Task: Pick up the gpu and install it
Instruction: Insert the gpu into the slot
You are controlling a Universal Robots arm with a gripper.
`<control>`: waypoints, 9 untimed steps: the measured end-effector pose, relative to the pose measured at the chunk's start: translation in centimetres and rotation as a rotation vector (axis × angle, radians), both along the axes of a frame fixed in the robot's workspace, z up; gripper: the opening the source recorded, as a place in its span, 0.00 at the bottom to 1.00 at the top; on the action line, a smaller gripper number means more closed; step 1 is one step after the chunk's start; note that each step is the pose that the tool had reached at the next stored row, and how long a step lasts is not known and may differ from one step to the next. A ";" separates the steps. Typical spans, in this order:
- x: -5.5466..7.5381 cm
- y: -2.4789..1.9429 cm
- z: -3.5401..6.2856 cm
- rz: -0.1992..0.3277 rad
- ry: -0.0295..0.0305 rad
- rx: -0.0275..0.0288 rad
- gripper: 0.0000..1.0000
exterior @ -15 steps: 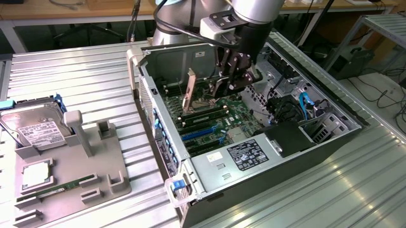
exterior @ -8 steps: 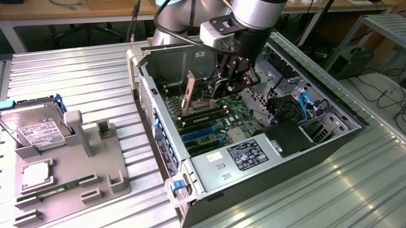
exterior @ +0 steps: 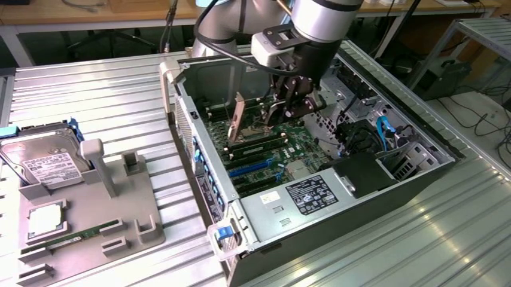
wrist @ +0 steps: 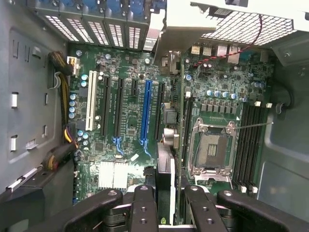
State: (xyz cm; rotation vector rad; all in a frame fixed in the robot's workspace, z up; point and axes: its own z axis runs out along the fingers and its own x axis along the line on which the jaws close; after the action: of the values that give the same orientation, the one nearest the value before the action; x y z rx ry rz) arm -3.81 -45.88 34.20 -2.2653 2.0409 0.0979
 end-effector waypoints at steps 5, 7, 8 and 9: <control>0.0 -0.04 -0.56 0.000 -0.0008 0.0101 0.27; 0.0 -0.04 -0.72 -0.001 -0.0012 0.0136 0.27; 0.0 -0.04 -0.79 -0.002 -0.0012 0.0153 0.27; 0.0 -0.04 -0.86 -0.004 -0.0012 0.0171 0.27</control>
State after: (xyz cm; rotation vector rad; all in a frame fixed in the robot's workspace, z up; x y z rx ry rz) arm -3.81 -45.93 33.34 -2.2507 2.0358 0.1132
